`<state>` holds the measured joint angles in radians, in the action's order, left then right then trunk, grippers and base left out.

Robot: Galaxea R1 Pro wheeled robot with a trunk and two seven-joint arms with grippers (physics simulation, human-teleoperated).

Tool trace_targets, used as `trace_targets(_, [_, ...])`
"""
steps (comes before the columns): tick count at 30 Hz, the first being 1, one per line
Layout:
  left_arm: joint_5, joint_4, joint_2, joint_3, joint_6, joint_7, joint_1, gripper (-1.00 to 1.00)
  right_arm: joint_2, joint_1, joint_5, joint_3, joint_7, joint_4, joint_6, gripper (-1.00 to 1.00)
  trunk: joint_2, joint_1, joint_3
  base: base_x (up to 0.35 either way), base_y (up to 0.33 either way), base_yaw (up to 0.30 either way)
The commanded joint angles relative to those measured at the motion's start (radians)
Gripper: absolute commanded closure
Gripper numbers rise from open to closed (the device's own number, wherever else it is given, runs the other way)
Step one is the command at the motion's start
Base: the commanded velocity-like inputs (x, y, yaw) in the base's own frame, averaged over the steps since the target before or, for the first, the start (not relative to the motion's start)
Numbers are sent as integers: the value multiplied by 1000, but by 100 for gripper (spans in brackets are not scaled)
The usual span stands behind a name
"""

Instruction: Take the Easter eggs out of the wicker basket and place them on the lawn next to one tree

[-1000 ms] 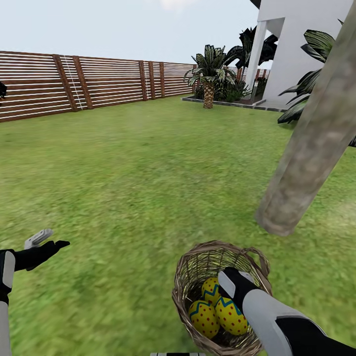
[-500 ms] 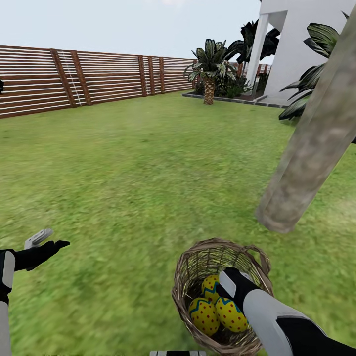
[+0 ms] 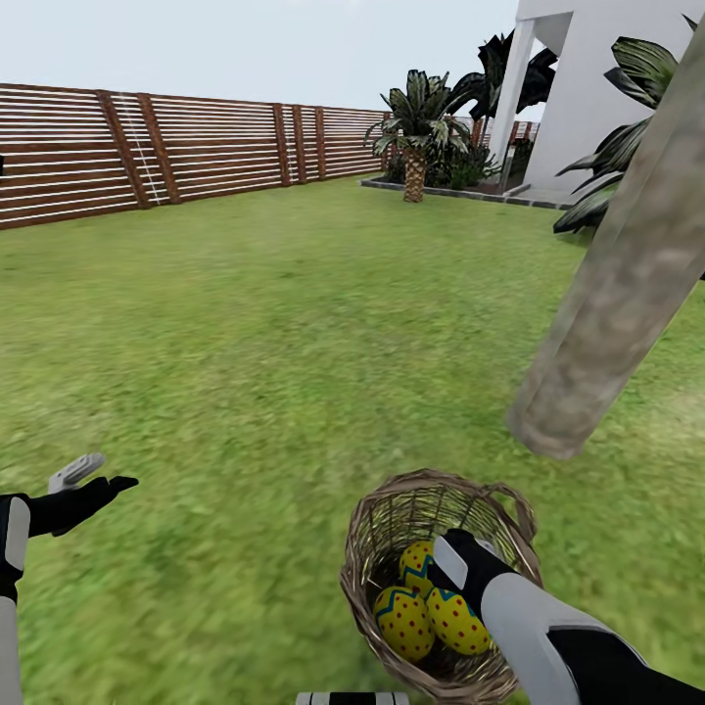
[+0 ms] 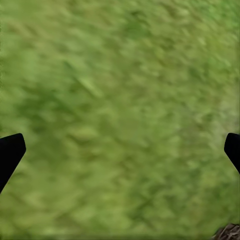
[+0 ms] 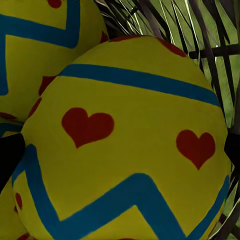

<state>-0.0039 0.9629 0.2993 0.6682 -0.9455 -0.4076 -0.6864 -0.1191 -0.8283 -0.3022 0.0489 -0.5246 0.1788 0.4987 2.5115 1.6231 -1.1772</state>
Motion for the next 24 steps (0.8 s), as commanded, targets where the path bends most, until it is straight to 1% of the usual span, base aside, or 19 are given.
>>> trace_targets(1, [-1, 0, 0, 2, -6, -4, -1, -100, -1, 0, 0, 5, -5, 2, 5, -100, 0, 0, -1, 0, 0, 0])
trace_targets(3, [-1, 0, 0, 2, -6, -4, -1, -100, -1, 0, 0, 5, -5, 2, 5, -100, 1, 1, -9, 0, 0, 0])
trace_targets(15, [-1, 0, 0, 2, -6, -4, -1, -100, -1, -1, -1, 6, 2, 2, 4, -100, 1, 1, -9, 0, 0, 0])
trace_targets(17, [-1, 0, 0, 2, -6, -4, -1, -100, -1, -1, -1, 6, 12, 2, 4, -100, 1, 1, -9, 0, 0, 0])
trace_targets(19, [-1, 0, 0, 2, -6, -4, -1, -100, 1, -1, -1, 6, 43, 2, 4, -100, 1, 1, -9, 0, 0, 0])
trace_targets(24, [-1, 0, 0, 2, -6, -4, -1, -100, 1, -1, -1, 6, 52, 2, 6, -100, 1, 1, -9, 0, 0, 0])
